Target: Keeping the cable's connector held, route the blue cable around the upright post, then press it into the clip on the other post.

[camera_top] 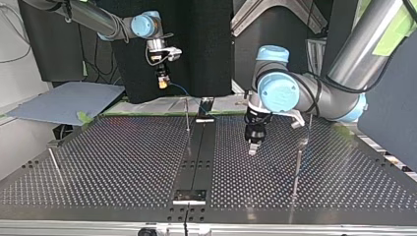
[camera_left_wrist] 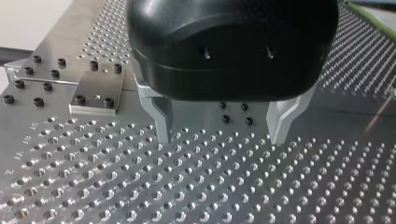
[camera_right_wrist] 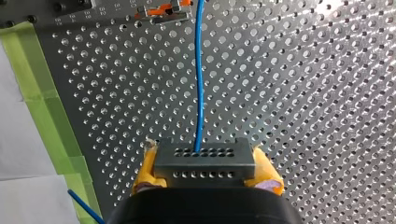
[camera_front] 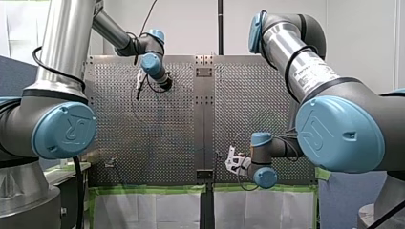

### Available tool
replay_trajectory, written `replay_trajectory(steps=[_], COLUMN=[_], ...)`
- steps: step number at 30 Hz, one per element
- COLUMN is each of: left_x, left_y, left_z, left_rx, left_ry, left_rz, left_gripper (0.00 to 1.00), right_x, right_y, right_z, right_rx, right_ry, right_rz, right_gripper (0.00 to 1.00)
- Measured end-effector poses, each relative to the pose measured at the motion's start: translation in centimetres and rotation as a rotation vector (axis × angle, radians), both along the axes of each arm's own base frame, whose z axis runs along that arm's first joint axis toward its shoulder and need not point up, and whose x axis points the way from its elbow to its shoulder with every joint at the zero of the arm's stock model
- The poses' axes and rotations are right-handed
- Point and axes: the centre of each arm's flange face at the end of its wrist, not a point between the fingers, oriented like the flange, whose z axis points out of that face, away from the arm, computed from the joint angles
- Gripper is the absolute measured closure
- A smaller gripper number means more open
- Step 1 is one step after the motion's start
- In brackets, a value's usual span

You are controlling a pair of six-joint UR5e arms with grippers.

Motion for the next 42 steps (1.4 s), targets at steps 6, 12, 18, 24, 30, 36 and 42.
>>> replay_trajectory(steps=[6,12,18,24,30,36,42], left_x=[1.5,2.9,3.6,4.1,4.5,4.7,5.2], left_y=[0.0,-0.1,0.3,0.7,0.5,0.4,0.2], left_z=[-1.9,-4.7,-5.0,-6.1,-8.6,-9.4,-12.4], left_rx=[0.05,0.125,0.182,0.252,0.294,0.308,0.351], left_ry=[-0.018,-0.017,-0.05,-0.047,-0.009,-0.007,0.038], left_rz=[0.038,0.087,0.14,0.189,0.201,0.223,0.233], left_gripper=[0.0,0.0,0.0,0.0,0.0,0.0,0.0], right_x=[0.0,0.0,0.0,0.0,0.0,0.0,0.0], right_y=[0.0,0.0,0.0,0.0,0.0,0.0,0.0], right_z=[0.0,0.0,0.0,0.0,0.0,0.0,0.0], right_rx=[-0.001,-0.001,-0.001,0.0,0.0,0.0,0.0], right_ry=[-0.002,-0.002,-0.002,-0.004,-0.005,-0.005,-0.005], right_rz=[0.0,0.001,0.001,0.001,0.001,0.0,0.0], right_gripper=[1.0,1.0,1.0,1.0,1.0,1.0,1.0])
